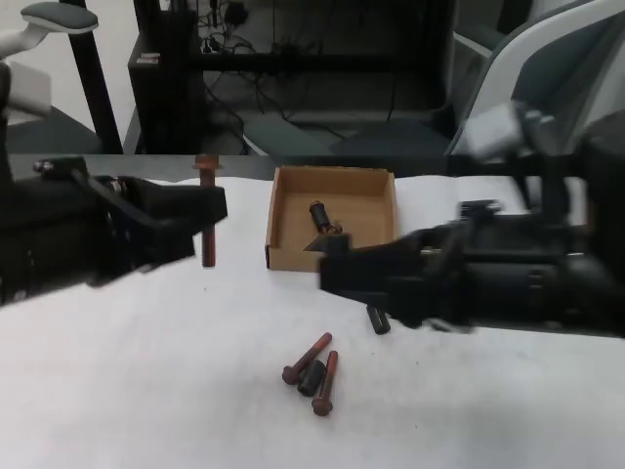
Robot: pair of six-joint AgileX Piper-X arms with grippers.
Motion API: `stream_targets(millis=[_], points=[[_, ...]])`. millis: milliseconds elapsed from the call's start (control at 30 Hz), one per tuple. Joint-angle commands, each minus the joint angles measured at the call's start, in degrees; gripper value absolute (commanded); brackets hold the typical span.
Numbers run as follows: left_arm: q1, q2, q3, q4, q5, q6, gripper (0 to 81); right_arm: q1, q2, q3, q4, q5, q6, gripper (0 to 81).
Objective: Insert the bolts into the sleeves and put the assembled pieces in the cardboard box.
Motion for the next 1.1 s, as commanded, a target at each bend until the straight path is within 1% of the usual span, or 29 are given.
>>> stream_targets(millis=[0, 100, 167, 300, 467, 600, 667, 833, 1067], points=[[3.99, 4.71, -0.05, -9.23, 7.03, 0.41, 1.7, 0.18, 4.59, -0.02, -8.59, -0.94, 2.55, 0.4], [6.6, 9.7, -0.17, -17.33, 13.12, -0.55, 1.7, 0.18, 8.35, -0.34, -14.01, -2.35, 5.08, 0.4], [7.32, 13.09, -0.17, -22.01, 16.23, -2.52, 1.7, 0.18, 10.37, -0.93, -15.44, -3.64, 5.53, 0.4], [6.49, 17.84, -0.17, -29.09, 17.99, -7.2, 1.7, 0.18, 12.74, -2.52, -15.58, -4.82, 5.4, 0.4], [3.94, 19.86, -0.17, -34.03, 20.65, -9.12, 1.7, -0.27, 13.54, -4.66, -15.58, -5.91, 2.84, 0.4], [2.54, 19.83, -0.17, -34.32, 20.3, -9.28, 1.7, -1.39, 13.82, -4.67, -14.79, -8.8, 2.84, 0.4], [2.57, 19.83, -0.17, -34.3, 20.24, -9.28, 1.7, -2.16, 13.82, -4.67, -14.21, -9.64, 1.55, 0.4], [2.57, 19.83, -0.54, -34.3, 19.89, -9.02, 1.7, -3.45, 13.82, -4.67, -12.22, -14.12, 1.58, 0.4], [2.57, 19.83, -1.81, -34.3, 18.95, -9.02, 1.7, -3.43, 13.82, -4.67, -10.79, -14.99, 1.58, 0.4]])
